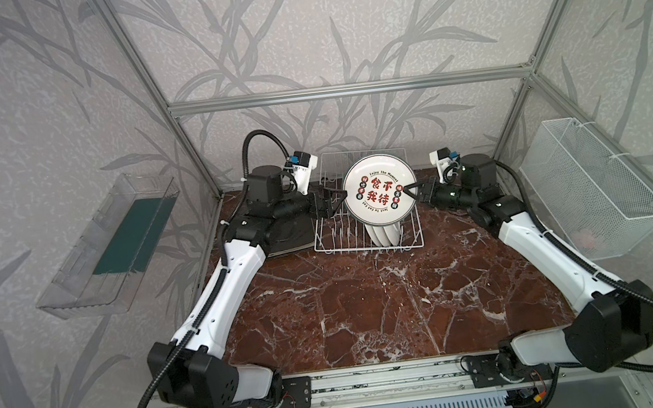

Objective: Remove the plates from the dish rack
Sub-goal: 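Hold the patterned plate upright while the right gripper grasps its opposite rim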

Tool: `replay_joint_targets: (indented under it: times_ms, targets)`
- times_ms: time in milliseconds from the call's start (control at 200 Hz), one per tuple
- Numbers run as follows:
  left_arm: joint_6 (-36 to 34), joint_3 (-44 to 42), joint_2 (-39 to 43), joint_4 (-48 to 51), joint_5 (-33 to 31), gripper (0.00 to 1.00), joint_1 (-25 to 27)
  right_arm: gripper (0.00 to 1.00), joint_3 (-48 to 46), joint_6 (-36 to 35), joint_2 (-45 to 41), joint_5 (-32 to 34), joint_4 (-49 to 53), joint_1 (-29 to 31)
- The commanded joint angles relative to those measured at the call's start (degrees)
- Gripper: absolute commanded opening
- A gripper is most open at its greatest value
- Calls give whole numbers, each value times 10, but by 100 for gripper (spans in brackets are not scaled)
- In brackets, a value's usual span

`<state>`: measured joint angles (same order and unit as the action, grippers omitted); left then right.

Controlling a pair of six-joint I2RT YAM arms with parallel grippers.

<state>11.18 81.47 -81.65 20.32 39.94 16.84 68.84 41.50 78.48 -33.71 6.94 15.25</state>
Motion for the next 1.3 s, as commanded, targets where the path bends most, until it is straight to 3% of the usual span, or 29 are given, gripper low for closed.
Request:
replay_joint_targets:
  times_ms: [0, 175, 525, 715, 850, 1065, 1300]
  targets:
    - [21, 53, -33, 54, 80, 86, 5, 0, 0, -20, -23, -32, -58, -2]
    - [4, 71, -63, 70, 78, 81, 16, 0, -8, -27, -19, -51, -72, -2]
    - [8, 75, -83, 78, 113, 62, 20, 0, -25, -22, -3, -80, -109, -2]
    - [47, 49, -86, 18, 123, 48, 24, 0, -35, -10, 4, -91, -127, -1]
    - [66, 44, -88, -9, 124, 32, 28, 0, -34, -19, 2, -94, -118, -1]
    - [70, 42, -88, -6, 121, 26, 28, 0, -31, -34, 3, -106, -106, -1]
    - [77, 30, -81, -11, 112, 0, 29, 0, -32, -64, -1, -108, -89, -1]
